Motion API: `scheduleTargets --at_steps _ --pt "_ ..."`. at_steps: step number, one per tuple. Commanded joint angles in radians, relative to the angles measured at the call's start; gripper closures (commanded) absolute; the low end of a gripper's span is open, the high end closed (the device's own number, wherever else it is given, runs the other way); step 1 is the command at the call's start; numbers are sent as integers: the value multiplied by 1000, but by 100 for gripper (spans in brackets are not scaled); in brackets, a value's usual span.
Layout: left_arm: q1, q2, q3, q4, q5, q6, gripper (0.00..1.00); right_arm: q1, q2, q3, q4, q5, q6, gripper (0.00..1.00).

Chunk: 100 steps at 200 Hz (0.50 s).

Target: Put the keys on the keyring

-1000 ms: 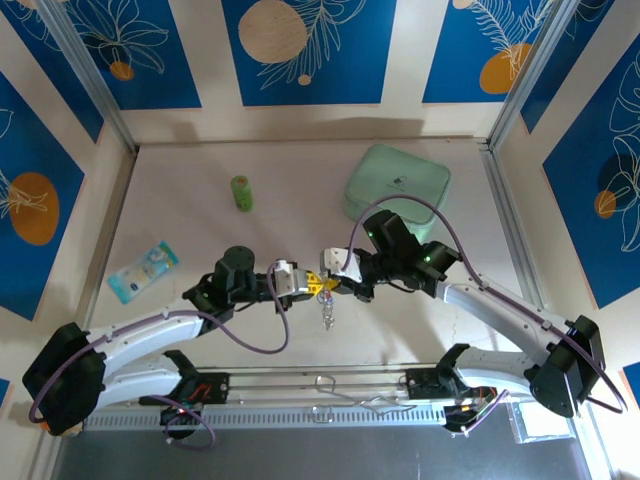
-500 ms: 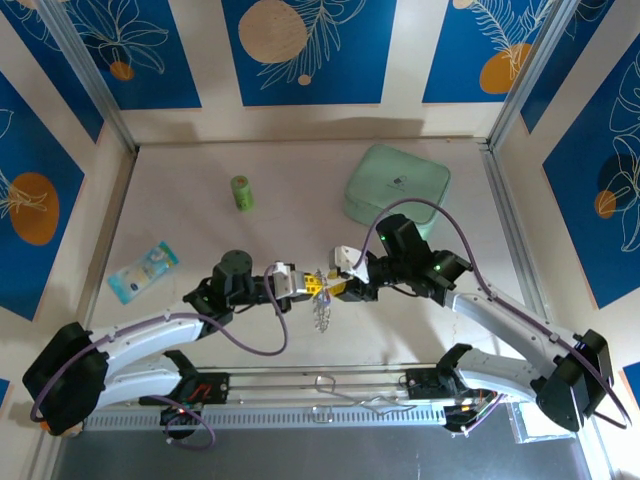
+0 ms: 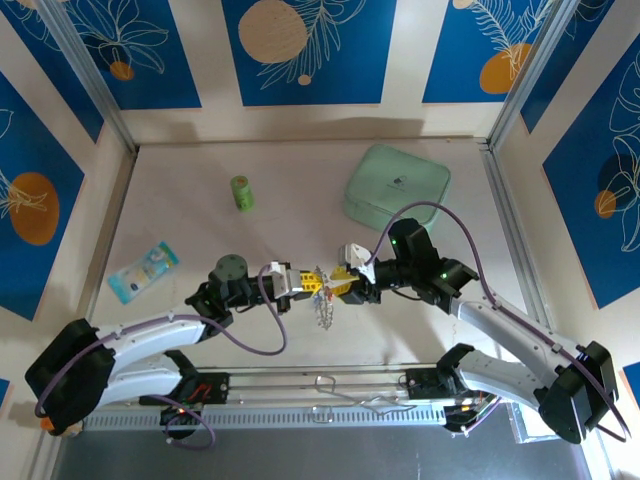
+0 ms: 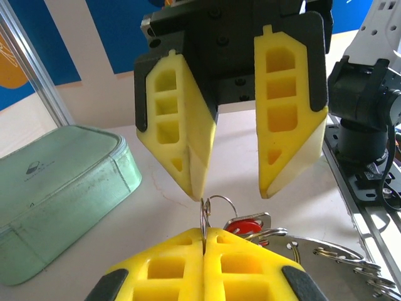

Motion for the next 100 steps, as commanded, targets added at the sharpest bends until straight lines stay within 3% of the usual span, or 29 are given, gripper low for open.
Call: scheduleTargets --at_steps 1,38,100 --pt "-5 5 -5 88 36 -27 100 -6 -13 -17 34 -58 29 64" --pt "-4 9 -3 99 50 -38 100 -6 -3 -15 52 -57 31 64" --pt "-5 12 -5 103 46 -23 100 -11 -14 -15 40 74 31 71"
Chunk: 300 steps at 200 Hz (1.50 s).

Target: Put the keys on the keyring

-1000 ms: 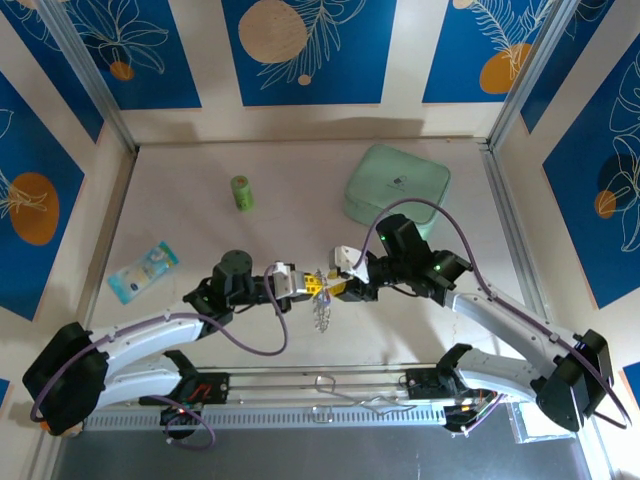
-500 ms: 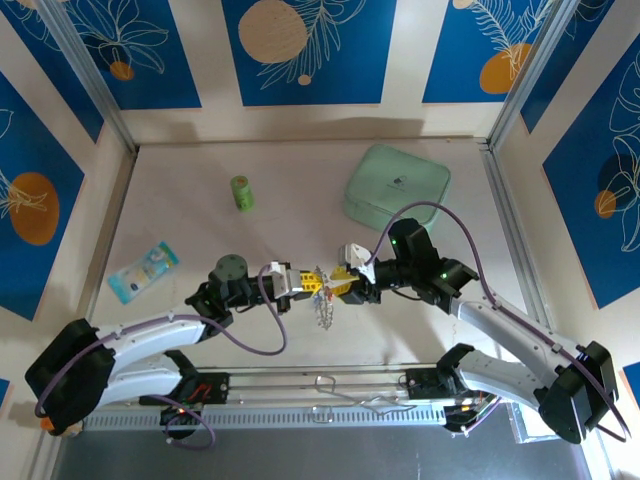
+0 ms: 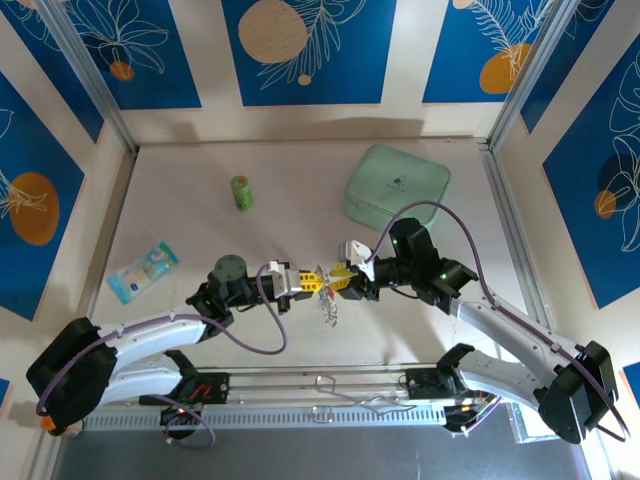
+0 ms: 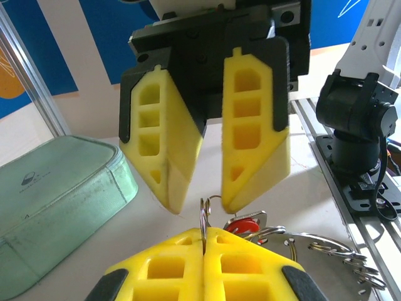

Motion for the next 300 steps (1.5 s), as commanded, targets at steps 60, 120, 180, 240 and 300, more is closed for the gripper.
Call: scheduleTargets --at_steps 60,120,180,240,300 --pt "-5 2 -4 63 2 22 100 -8 -1 14 -83 -25 15 87" --pt "-6 7 1 73 14 18 100 -11 44 28 -83 -85 20 100" --pt "-6 9 3 67 24 28 100 -11 58 38 -74 -84 14 80" --pt "-10 27 4 96 32 10 100 -5 37 13 -10 -130 7 74" --pt "-10 32 5 109 29 1 100 1 64 27 2 -145 3 96"
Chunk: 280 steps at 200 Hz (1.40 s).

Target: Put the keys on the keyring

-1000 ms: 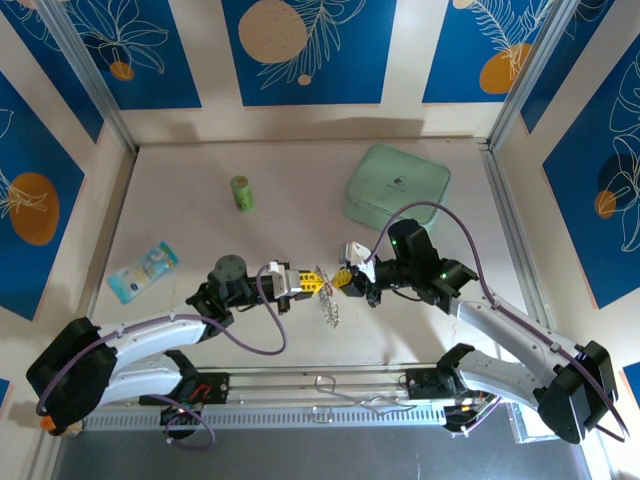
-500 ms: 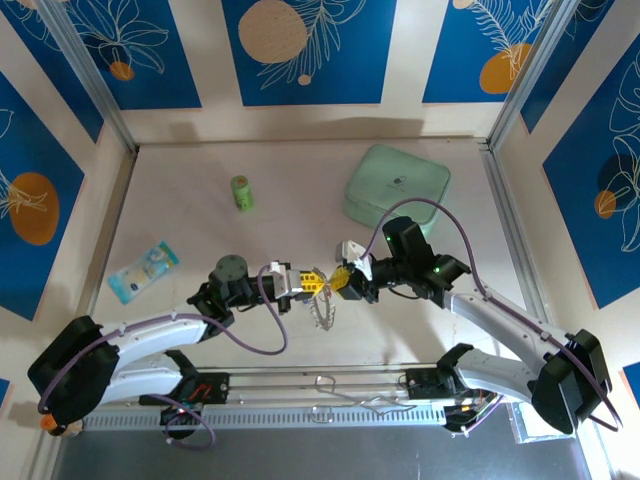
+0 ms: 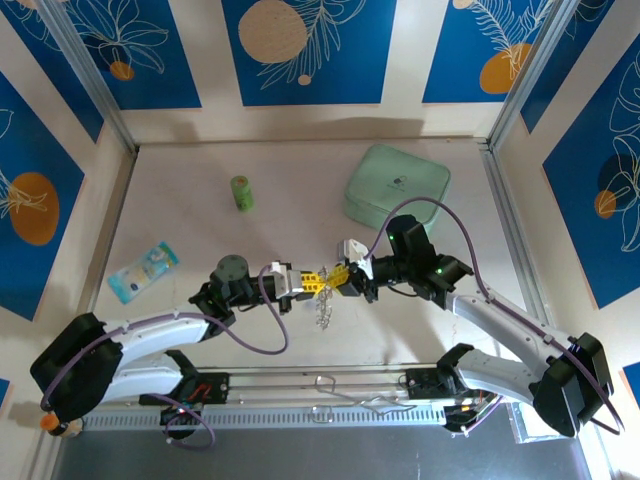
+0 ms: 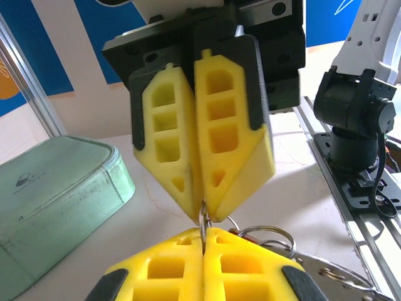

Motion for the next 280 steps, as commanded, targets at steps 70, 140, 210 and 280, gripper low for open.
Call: scheduleTargets --at_steps 70,140,210,280 --pt "-10 -81 61 -265 -112 97 71 48 19 101 -177 111 -135 100" --pt "-12 -78 126 -430 -68 164 81 142 81 196 -284 242 -221 100" --pt "-12 -65 121 -361 -8 136 100 160 83 183 -240 246 -206 94" --pt "-12 -38 45 -140 -15 39 100 55 9 42 -101 135 -37 68"
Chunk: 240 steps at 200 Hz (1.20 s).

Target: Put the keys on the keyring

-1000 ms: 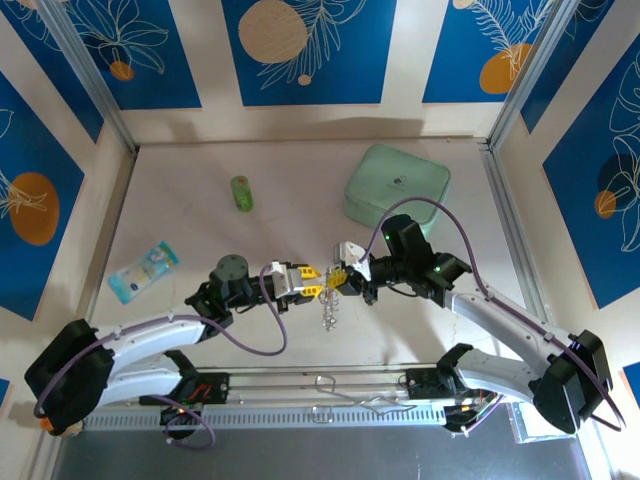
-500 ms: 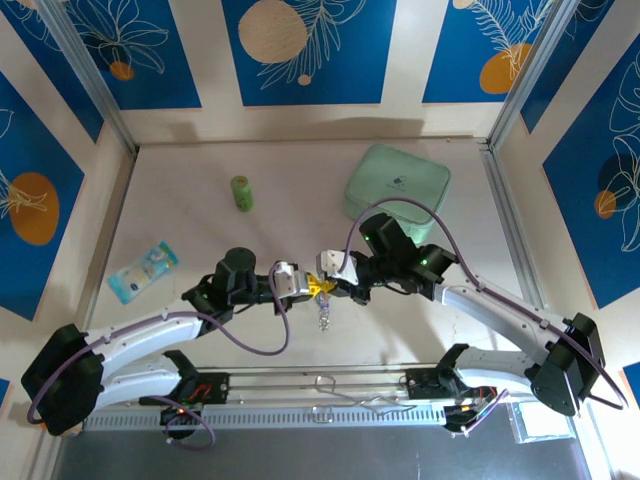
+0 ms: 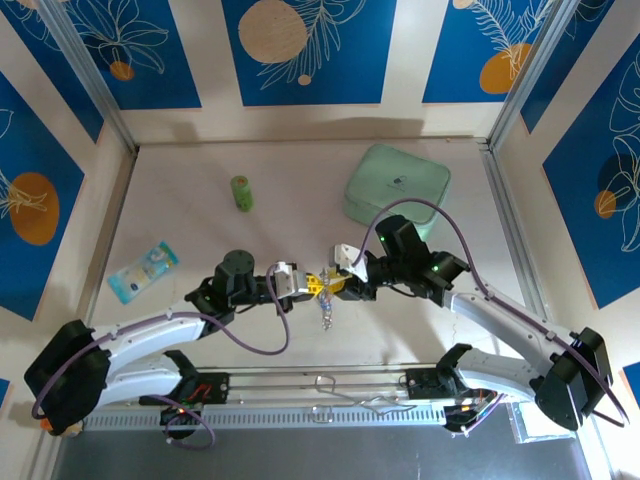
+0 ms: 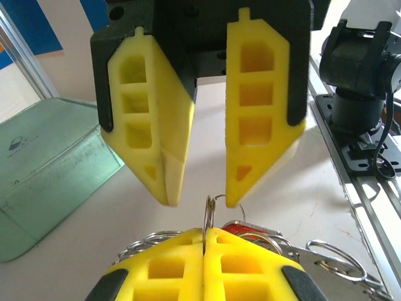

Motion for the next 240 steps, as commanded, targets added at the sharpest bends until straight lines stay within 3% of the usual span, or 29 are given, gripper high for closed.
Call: scheduleTargets --at_steps 1,66,121,164,189,221,240 --pt "-6 8 -14 123 30 -39 100 -8 -11 -24 40 -49 63 68" --pt "-6 10 -20 128 -13 -7 100 -28 -45 -40 2 -36 105 73" --pt "-6 10 -23 147 -3 -11 100 -40 -26 -28 -24 -47 99 92" --pt "-6 16 -28 186 21 -24 100 -41 2 -23 -11 -76 103 98" --pt "-7 20 -34 209 23 -33 100 -41 1 -24 -6 -80 101 95" --pt "-7 20 -38 209 21 -33 100 -43 -54 -54 31 -54 95 76" --pt "-7 19 -39 207 22 -32 100 -44 -79 -68 50 -51 94 70"
